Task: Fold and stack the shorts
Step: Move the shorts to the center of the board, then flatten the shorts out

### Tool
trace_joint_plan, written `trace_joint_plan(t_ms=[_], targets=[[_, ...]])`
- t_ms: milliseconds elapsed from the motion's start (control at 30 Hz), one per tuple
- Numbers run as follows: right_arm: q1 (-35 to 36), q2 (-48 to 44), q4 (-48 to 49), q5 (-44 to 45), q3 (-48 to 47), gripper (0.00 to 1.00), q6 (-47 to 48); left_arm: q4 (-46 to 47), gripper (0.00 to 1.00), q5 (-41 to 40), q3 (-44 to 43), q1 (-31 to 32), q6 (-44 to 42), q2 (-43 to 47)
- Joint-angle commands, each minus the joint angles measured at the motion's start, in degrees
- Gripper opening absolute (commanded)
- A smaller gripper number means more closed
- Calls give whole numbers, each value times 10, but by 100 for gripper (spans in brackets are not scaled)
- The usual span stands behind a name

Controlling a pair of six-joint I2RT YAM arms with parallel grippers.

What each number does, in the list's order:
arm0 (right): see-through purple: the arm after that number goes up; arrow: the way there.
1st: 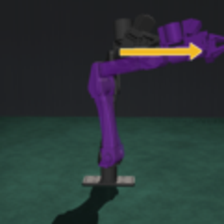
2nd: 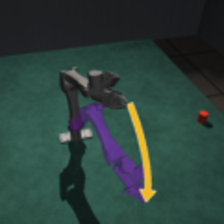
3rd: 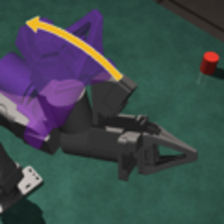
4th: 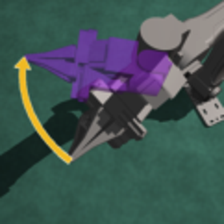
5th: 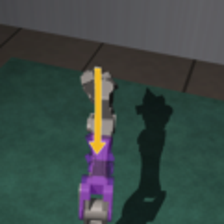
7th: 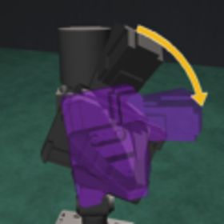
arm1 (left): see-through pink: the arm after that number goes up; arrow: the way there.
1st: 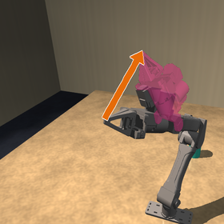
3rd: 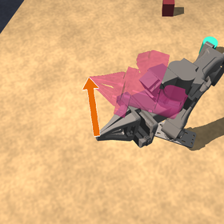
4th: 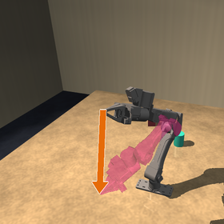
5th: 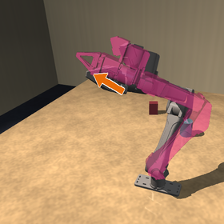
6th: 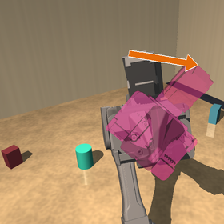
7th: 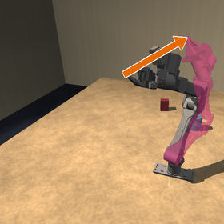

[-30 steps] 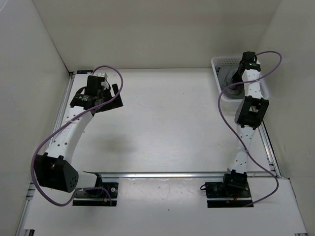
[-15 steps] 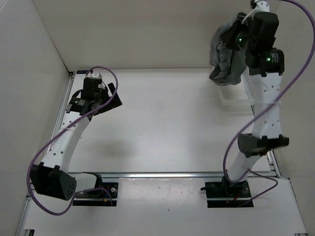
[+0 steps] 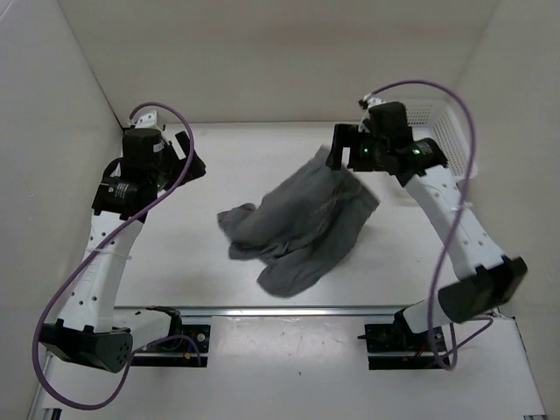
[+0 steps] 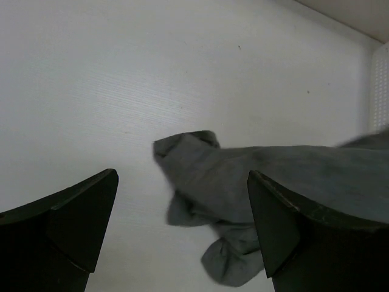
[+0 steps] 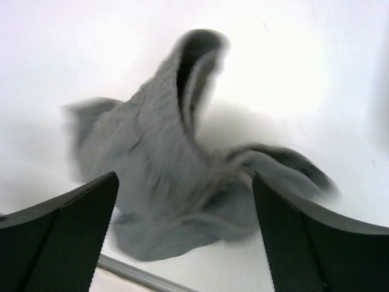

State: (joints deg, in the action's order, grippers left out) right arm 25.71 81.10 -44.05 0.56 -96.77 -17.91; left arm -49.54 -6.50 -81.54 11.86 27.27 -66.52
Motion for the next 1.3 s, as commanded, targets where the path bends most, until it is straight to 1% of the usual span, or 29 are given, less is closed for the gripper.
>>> trace_joint_plan(t_ms=[0, 67, 133, 167, 200, 233, 267, 300, 333, 367, 400, 433, 467, 500, 533, 567, 600, 633, 700, 867, 933, 967, 1000, 1033, 1067, 1100, 1167, 1200, 1267], targets=[[-50, 70, -57, 5, 46, 96, -26, -22, 99, 39, -6, -3, -28, 2], [-55, 67, -63, 21, 64, 98, -34, -34, 99, 60, 11, -3, -40, -5], [-55, 42, -35, 38, 116, 98, -39, -40, 99, 60, 34, 5, -35, -11], [-55, 16, -28, 44, 133, 96, -47, -40, 99, 60, 68, 19, -21, -12], [-61, 6, -21, 45, 167, 88, -47, -40, 99, 60, 85, 26, -13, -18], [-71, -3, -15, 37, 181, 63, -47, -40, 99, 67, 102, 33, -7, -25], [-71, -10, -15, 30, 193, 47, -53, -35, 99, 67, 132, 47, 5, -25], [-79, -16, -10, 23, 214, 33, -53, -35, 99, 67, 145, 54, 15, -34], [-79, -16, -9, 10, 224, 12, -53, -35, 96, 61, 157, 62, 24, -46], [-79, -16, -9, 4, 232, 6, -60, -35, 91, 61, 168, 73, 35, -53], [-79, -16, -4, 4, 249, 2, -60, -35, 82, 55, 189, 73, 56, -58], [-79, -16, 1, -6, 257, 2, -60, -35, 79, 54, 201, 81, 65, -64], [-74, -16, 15, -13, 265, 6, -66, -29, 78, 54, 211, 81, 73, -78], [-68, -16, 22, -20, 271, 17, -66, -23, 78, 54, 231, 81, 84, -87], [-68, -7, 28, -27, 276, 34, -71, -23, 86, 39, 238, 81, 91, -97], [-61, 0, 39, -28, 276, 44, -71, -23, 92, 27, 243, 81, 99, -119], [-61, 10, 39, -33, 276, 54, -71, -23, 96, 22, 248, 81, 104, -129], [-52, 34, 39, -33, 254, 57, -71, -23, 98, 22, 248, 71, 113, -138], [-31, 64, 39, -27, 226, 68, -65, -23, 100, 27, 248, 53, 119, -157], [25, 176, 19, 11, 108, 71, -47, -7, 100, 45, 248, 11, 141, -195], [30, 226, 5, 24, 71, 78, -41, 2, 100, 61, 257, -19, 141, -220], [38, 245, -2, 35, 24, 82, -41, 8, 100, 83, 262, -29, 141, -226], [38, 288, -12, 35, -3, 90, -41, 22, 100, 97, 268, -37, 141, -236], [38, 312, -19, 41, -33, 92, -41, 29, 100, 111, 275, -42, 141, -237], [38, 337, -27, 41, -97, 94, -41, 29, 100, 123, 275, -47, 141, -244], [38, 390, -37, 46, -132, 94, -50, 36, 100, 123, 275, -47, 141, -251], [38, 440, -67, 46, -195, 94, -66, 36, 100, 128, 275, -47, 147, -258], [38, 483, -74, 40, -246, 94, -77, 36, 94, 134, 280, -47, 147, -258], [44, 519, -74, 32, -282, 94, -113, 42, 87, 134, 280, -47, 147, -263]])
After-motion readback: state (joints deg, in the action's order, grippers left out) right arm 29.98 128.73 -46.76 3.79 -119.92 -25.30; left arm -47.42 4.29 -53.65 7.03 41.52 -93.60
